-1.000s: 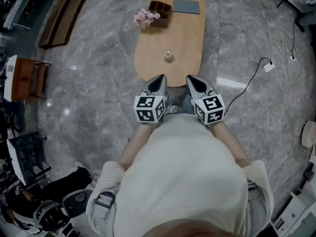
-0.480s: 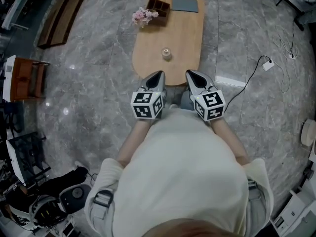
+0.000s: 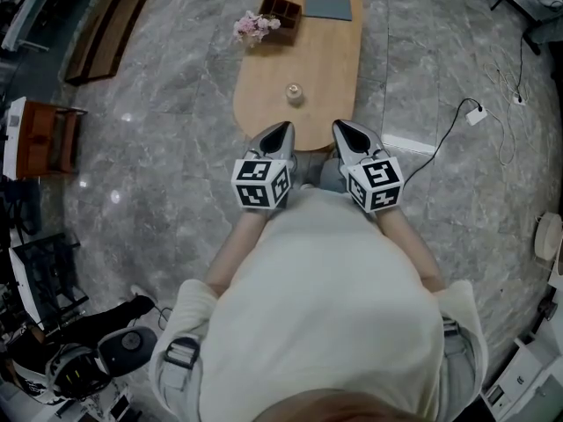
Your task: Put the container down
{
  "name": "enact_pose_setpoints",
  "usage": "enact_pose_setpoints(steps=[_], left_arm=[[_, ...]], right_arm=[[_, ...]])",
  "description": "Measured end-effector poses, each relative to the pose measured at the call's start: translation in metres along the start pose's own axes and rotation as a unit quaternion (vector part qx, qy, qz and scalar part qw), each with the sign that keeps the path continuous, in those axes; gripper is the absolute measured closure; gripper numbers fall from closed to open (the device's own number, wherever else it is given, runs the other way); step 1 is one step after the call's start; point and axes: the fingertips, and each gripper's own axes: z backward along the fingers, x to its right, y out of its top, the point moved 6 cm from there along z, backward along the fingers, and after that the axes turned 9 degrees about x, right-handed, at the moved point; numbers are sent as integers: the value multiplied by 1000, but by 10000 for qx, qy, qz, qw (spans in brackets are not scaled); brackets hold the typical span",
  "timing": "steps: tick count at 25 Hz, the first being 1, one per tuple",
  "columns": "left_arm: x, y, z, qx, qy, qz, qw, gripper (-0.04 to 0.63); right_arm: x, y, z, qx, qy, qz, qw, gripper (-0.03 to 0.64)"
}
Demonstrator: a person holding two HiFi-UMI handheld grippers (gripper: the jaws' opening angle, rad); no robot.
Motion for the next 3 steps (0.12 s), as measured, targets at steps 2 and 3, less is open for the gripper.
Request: enact_pose_setpoints(steps=[2,3], left_arm=[[0,1,-1,10,-2,0,10000,594],[0,1,-1,16,-3,1,10000,594]], right_arm=[[1,0,-1,4,2,13,10000,617],[1,0,-1,6,3,20,10000,617]])
